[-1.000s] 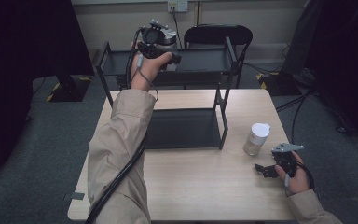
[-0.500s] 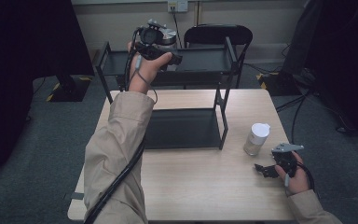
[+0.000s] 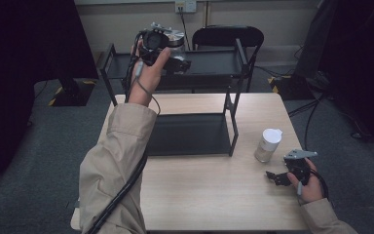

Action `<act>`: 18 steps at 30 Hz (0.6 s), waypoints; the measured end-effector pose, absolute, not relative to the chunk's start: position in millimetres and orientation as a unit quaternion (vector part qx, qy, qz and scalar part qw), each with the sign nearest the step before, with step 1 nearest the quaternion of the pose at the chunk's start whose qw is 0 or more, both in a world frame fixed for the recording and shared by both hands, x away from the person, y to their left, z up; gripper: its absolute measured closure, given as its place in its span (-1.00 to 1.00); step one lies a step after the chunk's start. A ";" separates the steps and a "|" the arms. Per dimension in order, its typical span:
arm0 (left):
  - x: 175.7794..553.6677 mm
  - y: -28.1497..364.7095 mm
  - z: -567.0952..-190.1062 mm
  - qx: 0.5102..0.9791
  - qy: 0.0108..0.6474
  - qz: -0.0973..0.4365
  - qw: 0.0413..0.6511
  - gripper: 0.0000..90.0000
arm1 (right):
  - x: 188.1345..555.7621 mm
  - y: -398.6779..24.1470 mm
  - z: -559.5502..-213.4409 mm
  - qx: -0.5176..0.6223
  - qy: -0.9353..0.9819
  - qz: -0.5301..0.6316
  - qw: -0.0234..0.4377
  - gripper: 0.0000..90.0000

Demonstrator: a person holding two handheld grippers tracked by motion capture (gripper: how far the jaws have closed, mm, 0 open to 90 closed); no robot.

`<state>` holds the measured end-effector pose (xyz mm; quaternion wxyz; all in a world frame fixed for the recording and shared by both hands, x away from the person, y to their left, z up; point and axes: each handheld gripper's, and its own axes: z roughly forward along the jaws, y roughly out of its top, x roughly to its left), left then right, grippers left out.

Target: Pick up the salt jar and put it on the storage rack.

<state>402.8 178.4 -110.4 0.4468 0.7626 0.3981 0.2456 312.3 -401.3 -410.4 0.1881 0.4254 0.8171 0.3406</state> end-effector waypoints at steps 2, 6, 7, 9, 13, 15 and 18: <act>400.2 180.3 -112.6 0.763 0.393 0.244 0.451 -0.97 | 312.3 -401.3 -410.4 0.425 0.817 0.341 0.188 -1.00; 394.2 183.6 -115.9 0.760 0.393 0.243 0.458 -0.96 | 312.2 -401.3 -410.4 0.425 0.817 0.341 0.188 -1.00; 392.9 184.5 -115.9 0.761 0.390 0.243 0.457 -0.96 | 312.2 -401.2 -410.4 0.426 0.817 0.341 0.188 -1.00; 390.0 186.2 -117.3 0.760 0.389 0.242 0.460 -0.96 | 312.1 -401.2 -410.4 0.426 0.817 0.341 0.188 -1.00; 384.2 189.2 -121.1 0.759 0.386 0.241 0.466 -0.96 | 312.1 -401.2 -410.4 0.426 0.817 0.341 0.188 -1.00; 382.2 191.9 -124.9 0.757 0.383 0.236 0.474 -0.96 | 312.1 -401.2 -410.4 0.426 0.817 0.341 0.188 -1.00; 378.6 194.3 -129.3 0.757 0.380 0.235 0.476 -0.96 | 312.1 -401.2 -410.4 0.426 0.817 0.341 0.188 -1.00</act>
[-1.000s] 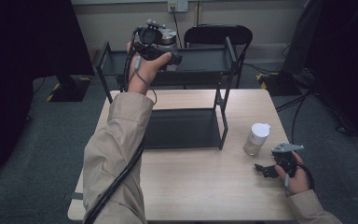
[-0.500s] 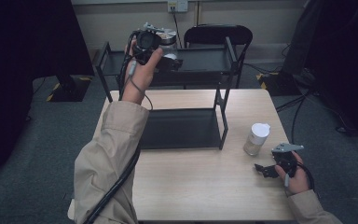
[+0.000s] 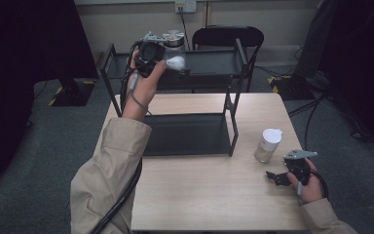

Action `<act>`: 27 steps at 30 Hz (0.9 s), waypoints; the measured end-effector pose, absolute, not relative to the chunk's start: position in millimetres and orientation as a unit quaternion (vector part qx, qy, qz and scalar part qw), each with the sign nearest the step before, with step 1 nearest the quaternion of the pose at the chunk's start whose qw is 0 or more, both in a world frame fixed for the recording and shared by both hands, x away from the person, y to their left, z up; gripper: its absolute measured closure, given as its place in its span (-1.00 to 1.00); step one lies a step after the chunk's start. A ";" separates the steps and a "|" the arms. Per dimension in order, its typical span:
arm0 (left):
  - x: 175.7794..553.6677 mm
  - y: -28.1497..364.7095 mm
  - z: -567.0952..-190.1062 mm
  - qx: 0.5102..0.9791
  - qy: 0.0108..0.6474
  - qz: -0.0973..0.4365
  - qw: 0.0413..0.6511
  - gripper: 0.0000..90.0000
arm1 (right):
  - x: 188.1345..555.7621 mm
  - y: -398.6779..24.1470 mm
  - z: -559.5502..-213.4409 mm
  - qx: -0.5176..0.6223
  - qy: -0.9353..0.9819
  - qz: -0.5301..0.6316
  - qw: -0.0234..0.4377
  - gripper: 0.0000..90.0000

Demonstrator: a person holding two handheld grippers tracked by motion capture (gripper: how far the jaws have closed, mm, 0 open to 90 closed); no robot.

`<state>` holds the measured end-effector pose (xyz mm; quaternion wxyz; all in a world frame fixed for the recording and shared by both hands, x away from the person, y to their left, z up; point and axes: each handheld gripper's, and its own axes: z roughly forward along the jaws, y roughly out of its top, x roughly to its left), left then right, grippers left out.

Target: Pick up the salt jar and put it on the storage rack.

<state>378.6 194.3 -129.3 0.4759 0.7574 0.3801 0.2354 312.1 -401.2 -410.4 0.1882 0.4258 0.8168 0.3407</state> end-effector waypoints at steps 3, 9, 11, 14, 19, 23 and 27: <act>375.3 197.4 -133.9 0.756 0.380 0.233 0.479 -0.96 | 312.1 -401.2 -410.4 0.426 0.817 0.341 0.188 -1.00; 369.2 204.4 -146.1 0.750 0.379 0.226 0.493 -0.96 | 312.1 -401.1 -410.4 0.426 0.817 0.341 0.188 -1.00; 367.7 206.5 -150.1 0.749 0.378 0.222 0.497 -0.96 | 312.0 -401.1 -410.4 0.426 0.817 0.341 0.188 -1.00; 365.1 207.9 -156.0 0.748 0.378 0.221 0.499 -0.96 | 312.0 -401.1 -410.5 0.426 0.817 0.341 0.188 -1.00; 363.1 210.1 -165.3 0.749 0.377 0.217 0.500 -0.96 | 311.9 -401.1 -410.5 0.426 0.817 0.341 0.189 -1.00; 361.3 211.9 -173.0 0.748 0.377 0.212 0.503 -0.96 | 311.9 -401.1 -410.5 0.426 0.817 0.341 0.189 -1.00; 359.4 213.1 -180.2 0.749 0.379 0.210 0.502 -0.96 | 311.9 -401.0 -410.4 0.426 0.817 0.340 0.189 -1.00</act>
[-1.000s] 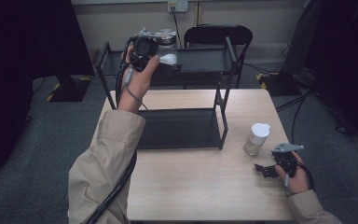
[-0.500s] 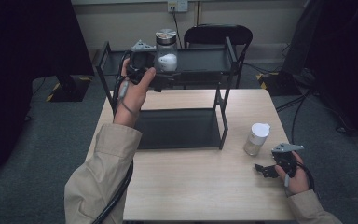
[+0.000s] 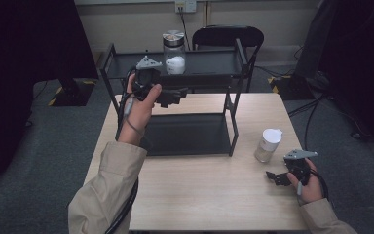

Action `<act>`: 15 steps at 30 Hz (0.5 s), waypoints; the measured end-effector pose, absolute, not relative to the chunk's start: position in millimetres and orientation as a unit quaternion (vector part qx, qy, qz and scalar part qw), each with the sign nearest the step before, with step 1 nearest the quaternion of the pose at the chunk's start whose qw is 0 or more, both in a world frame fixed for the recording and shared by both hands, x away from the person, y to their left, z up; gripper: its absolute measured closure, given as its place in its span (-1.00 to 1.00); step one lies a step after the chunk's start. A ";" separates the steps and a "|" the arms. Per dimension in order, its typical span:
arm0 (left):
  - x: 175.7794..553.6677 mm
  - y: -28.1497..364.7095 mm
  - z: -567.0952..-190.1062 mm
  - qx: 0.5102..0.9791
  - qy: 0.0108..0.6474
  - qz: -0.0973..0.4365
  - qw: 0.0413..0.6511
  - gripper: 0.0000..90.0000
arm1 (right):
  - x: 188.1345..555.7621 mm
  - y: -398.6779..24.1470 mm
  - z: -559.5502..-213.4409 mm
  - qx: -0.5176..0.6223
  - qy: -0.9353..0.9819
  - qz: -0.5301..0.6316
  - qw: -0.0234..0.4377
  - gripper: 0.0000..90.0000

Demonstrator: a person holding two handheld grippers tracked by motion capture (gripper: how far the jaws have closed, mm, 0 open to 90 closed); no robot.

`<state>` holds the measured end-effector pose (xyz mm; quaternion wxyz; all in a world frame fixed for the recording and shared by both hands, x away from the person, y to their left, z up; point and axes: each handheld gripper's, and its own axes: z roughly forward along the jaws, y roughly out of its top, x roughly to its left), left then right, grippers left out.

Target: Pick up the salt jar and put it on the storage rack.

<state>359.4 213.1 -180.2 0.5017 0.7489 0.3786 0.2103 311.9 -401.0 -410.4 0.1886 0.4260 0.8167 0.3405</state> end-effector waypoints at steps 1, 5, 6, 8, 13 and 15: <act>358.8 212.9 -181.5 0.750 0.380 0.211 0.499 -0.96 | 311.8 -401.0 -410.5 0.426 0.817 0.341 0.189 -1.00; 357.1 214.5 -189.4 0.750 0.382 0.208 0.498 -0.96 | 311.8 -400.9 -410.5 0.426 0.817 0.341 0.189 -1.00; 356.9 215.1 -191.5 0.750 0.383 0.207 0.498 -0.96 | 311.8 -400.9 -410.5 0.426 0.816 0.341 0.189 -1.00; 356.0 215.5 -195.8 0.750 0.384 0.207 0.497 -0.96 | 311.7 -400.9 -410.5 0.426 0.816 0.341 0.189 -1.00; 354.6 217.6 -207.3 0.750 0.385 0.201 0.498 -0.96 | 311.7 -400.8 -410.5 0.426 0.816 0.341 0.189 -1.00; 354.2 217.0 -211.5 0.752 0.386 0.201 0.495 -0.96 | 311.7 -400.9 -410.5 0.426 0.816 0.341 0.189 -1.00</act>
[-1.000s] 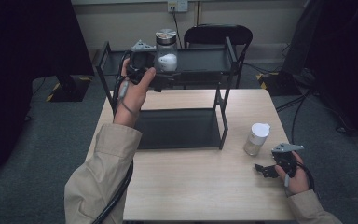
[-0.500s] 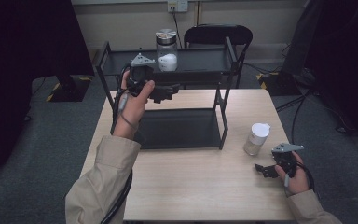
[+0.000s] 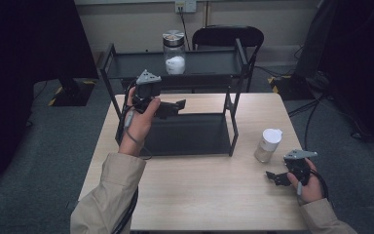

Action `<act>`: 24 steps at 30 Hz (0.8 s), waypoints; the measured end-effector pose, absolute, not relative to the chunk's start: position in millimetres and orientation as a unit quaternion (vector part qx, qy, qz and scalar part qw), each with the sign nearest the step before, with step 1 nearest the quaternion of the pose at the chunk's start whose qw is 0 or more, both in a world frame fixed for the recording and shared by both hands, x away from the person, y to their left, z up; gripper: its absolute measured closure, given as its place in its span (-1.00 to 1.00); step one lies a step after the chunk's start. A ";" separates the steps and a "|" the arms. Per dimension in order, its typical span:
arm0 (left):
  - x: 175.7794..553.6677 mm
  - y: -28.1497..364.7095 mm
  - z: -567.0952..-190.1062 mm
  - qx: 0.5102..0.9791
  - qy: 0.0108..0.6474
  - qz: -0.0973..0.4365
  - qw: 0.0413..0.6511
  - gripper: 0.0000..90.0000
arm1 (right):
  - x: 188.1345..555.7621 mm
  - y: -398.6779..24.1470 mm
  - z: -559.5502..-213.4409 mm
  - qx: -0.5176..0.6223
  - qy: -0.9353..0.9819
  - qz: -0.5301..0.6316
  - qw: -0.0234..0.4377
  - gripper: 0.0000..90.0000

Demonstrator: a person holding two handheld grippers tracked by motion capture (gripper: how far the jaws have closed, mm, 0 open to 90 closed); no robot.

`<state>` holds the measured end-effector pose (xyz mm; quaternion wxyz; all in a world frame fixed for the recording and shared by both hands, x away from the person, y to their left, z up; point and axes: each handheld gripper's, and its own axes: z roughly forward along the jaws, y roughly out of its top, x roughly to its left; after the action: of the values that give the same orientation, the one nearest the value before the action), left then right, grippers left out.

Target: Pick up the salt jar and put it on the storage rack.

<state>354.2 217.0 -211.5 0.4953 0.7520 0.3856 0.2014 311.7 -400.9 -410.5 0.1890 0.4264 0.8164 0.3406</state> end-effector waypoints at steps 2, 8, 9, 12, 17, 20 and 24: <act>353.8 217.1 -216.3 0.752 0.386 0.199 0.495 -0.96 | 311.7 -400.8 -410.5 0.427 0.816 0.341 0.189 -1.00; 353.2 215.5 -231.3 0.756 0.383 0.192 0.494 -0.96 | 311.6 -400.8 -410.5 0.427 0.816 0.341 0.189 -1.00; 353.0 215.4 -233.9 0.756 0.383 0.191 0.496 -0.96 | 311.6 -400.9 -410.6 0.426 0.816 0.341 0.189 -1.00; 352.6 213.5 -239.9 0.760 0.381 0.189 0.492 -0.96 | 311.6 -400.8 -410.6 0.426 0.816 0.341 0.189 -1.00; 351.3 212.9 -251.0 0.762 0.381 0.185 0.489 -0.96 | 311.6 -400.9 -410.6 0.426 0.816 0.341 0.189 -1.00; 350.2 212.3 -257.3 0.765 0.383 0.186 0.483 -0.96 | 311.6 -400.9 -410.6 0.426 0.816 0.341 0.189 -1.00; 349.9 212.2 -266.4 0.766 0.386 0.181 0.481 -0.96 | 311.5 -400.8 -410.6 0.426 0.816 0.341 0.189 -1.00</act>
<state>349.9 212.2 -266.4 0.4812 0.7660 0.3860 0.1811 311.5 -400.8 -410.6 0.1892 0.4260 0.8165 0.3407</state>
